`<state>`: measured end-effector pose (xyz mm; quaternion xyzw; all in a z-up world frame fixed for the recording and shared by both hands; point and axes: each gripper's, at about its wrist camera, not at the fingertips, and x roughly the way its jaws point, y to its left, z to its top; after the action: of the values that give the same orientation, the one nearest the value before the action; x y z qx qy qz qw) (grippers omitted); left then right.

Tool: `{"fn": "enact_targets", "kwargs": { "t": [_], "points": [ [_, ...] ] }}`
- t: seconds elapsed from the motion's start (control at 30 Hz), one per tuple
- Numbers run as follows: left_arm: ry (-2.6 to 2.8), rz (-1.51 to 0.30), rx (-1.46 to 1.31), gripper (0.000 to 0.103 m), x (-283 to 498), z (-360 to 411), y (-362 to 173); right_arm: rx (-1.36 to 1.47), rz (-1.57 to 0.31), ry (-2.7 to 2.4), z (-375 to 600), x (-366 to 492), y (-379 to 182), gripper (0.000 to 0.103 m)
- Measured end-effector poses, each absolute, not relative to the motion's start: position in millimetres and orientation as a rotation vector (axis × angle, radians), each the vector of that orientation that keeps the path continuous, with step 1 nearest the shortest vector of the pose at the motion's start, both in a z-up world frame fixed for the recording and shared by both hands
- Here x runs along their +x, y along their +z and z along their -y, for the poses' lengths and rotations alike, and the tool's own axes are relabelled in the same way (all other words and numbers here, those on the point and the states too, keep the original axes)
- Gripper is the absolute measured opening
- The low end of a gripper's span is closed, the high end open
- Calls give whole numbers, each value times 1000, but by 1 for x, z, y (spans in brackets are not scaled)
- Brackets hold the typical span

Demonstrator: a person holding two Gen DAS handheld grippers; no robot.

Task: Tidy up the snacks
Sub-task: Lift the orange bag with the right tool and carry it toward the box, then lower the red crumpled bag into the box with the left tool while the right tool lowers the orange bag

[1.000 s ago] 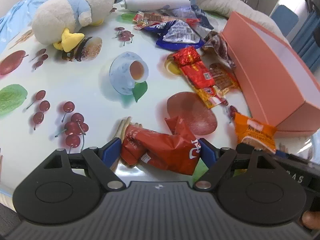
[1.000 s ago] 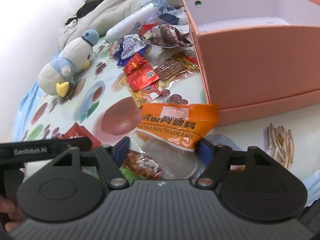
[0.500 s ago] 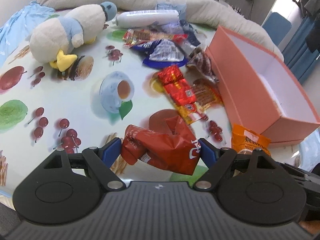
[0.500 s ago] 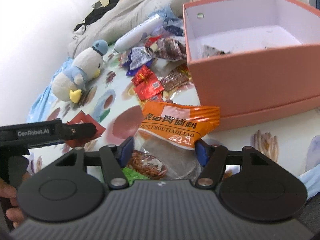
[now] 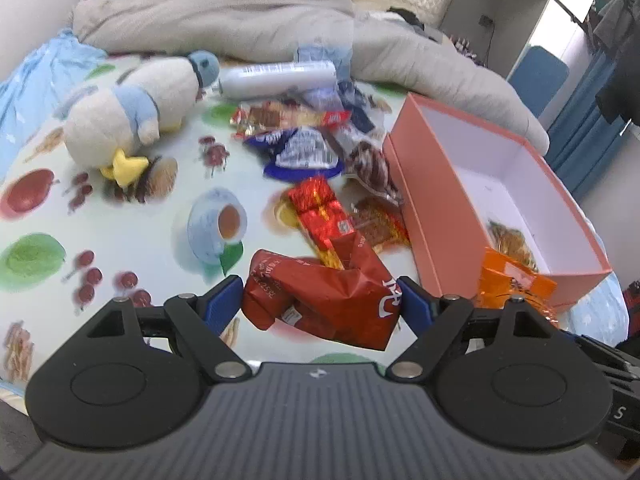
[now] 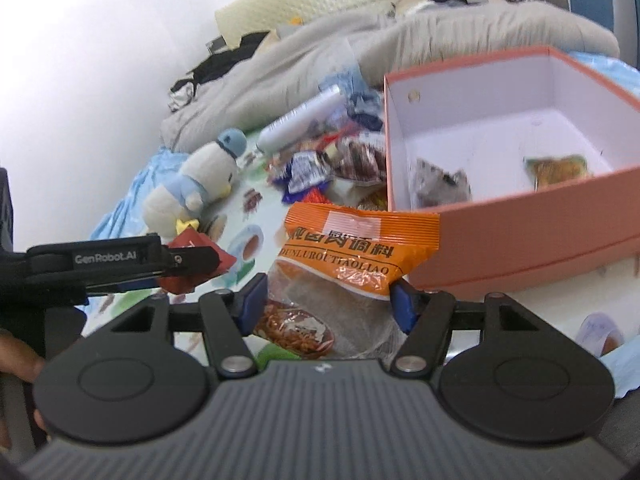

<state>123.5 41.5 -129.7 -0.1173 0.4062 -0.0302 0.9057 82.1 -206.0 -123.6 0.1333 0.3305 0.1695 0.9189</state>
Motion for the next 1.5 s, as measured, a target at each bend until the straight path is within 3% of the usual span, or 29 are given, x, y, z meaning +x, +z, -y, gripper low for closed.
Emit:
{"fn": "enact_targets", "kwargs": {
  "t": [0.57,1.5],
  "points": [
    [-156,-722,-236,86,121,5,-75,214,-554,308,243,74,-84,65],
    [-367,-741,-159,86,220,124,-75,194,-542,138,337,142,-90,66]
  ]
}}
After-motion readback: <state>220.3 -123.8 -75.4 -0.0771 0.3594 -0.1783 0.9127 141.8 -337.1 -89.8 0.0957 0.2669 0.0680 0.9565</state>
